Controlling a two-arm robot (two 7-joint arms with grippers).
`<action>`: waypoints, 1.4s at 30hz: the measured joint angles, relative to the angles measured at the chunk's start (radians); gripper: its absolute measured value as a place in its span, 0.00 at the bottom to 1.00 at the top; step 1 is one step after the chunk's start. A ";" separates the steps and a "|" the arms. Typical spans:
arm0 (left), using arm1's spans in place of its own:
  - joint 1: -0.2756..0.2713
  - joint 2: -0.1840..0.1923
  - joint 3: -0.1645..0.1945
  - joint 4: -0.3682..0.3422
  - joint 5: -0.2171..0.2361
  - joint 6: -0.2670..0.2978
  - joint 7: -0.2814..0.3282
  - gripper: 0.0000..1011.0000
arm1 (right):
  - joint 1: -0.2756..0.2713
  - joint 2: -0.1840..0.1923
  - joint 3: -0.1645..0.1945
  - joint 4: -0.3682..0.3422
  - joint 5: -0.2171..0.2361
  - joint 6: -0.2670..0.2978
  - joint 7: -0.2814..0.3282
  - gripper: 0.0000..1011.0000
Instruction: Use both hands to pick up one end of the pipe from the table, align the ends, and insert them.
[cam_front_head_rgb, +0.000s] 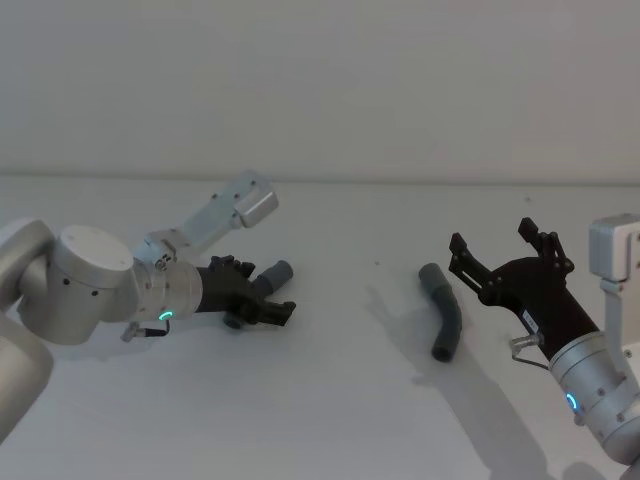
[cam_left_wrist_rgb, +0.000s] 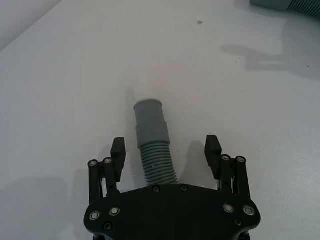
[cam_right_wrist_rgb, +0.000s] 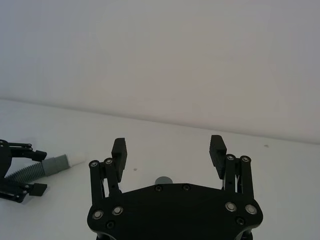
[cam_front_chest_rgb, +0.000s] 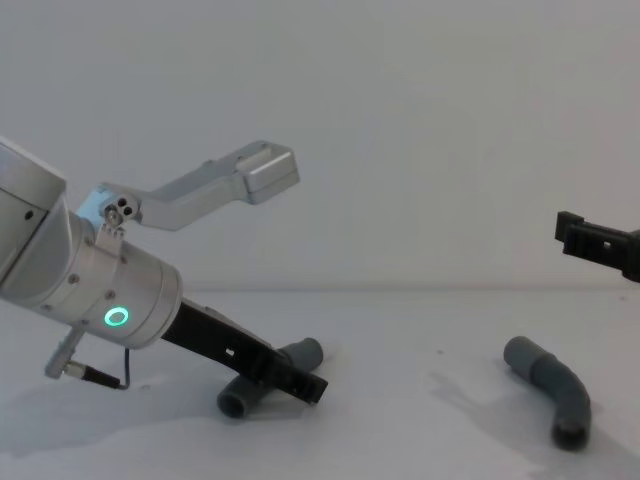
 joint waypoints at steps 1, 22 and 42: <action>0.000 0.000 0.000 0.000 0.000 0.000 0.000 0.94 | 0.000 0.000 0.000 0.000 0.000 0.000 0.000 0.99; 0.000 -0.004 -0.002 0.004 0.005 0.004 -0.002 0.35 | 0.000 0.000 0.000 0.000 0.000 0.000 0.000 0.99; 0.000 -0.005 -0.002 0.004 0.006 0.005 -0.002 0.33 | 0.000 -0.002 0.000 0.000 0.000 0.002 0.001 0.99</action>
